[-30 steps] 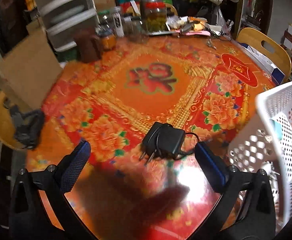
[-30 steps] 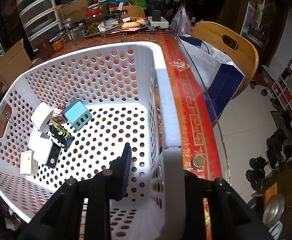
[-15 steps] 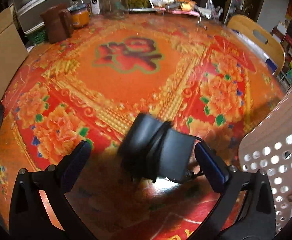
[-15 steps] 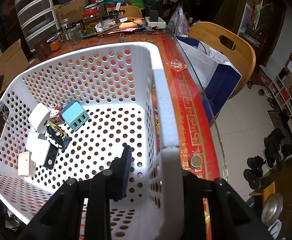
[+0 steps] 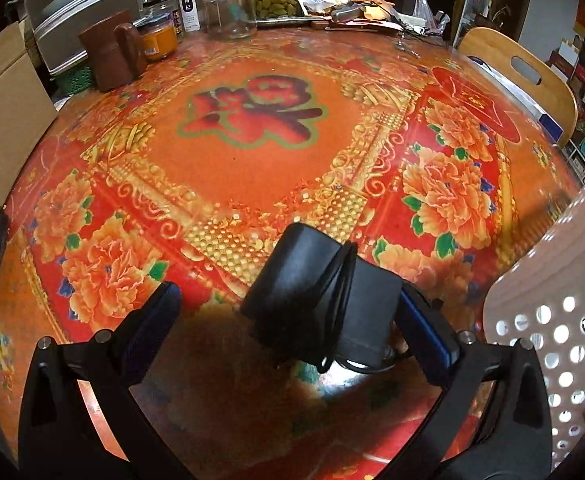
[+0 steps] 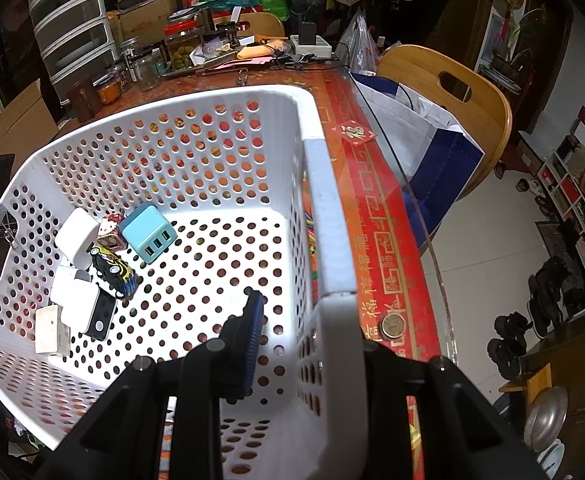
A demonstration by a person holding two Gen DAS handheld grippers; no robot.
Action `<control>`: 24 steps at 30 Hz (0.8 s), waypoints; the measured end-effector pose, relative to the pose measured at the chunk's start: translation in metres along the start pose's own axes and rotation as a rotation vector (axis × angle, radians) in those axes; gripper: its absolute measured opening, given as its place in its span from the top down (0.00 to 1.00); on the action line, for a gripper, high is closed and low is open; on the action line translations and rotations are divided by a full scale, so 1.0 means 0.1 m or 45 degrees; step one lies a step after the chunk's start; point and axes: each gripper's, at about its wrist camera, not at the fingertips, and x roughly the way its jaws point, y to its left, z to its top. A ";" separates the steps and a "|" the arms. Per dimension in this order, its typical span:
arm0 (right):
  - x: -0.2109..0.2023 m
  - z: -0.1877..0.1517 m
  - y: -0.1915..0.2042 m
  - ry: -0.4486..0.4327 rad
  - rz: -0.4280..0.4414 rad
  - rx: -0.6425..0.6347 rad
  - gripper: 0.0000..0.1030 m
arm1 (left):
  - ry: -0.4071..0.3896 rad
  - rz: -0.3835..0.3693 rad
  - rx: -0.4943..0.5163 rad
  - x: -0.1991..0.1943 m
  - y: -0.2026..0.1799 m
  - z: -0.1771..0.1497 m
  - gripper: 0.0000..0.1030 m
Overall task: Organize rigid objects
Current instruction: 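Grasp the black power adapter with cord using the left gripper, then carry the black adapter into the basket and open the left gripper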
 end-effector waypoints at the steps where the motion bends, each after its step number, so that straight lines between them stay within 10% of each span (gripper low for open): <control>1: 0.00 0.00 0.00 0.000 0.000 -0.001 0.73 | -0.006 0.005 0.001 -0.01 -0.01 0.00 0.03; 4: 0.00 0.00 0.00 0.001 0.000 -0.002 0.73 | -0.046 0.011 0.026 -0.09 -0.05 0.00 0.41; 24: 0.02 -0.02 0.03 0.016 -0.005 -0.027 0.73 | -0.428 0.616 0.039 -1.40 -0.11 -0.09 0.41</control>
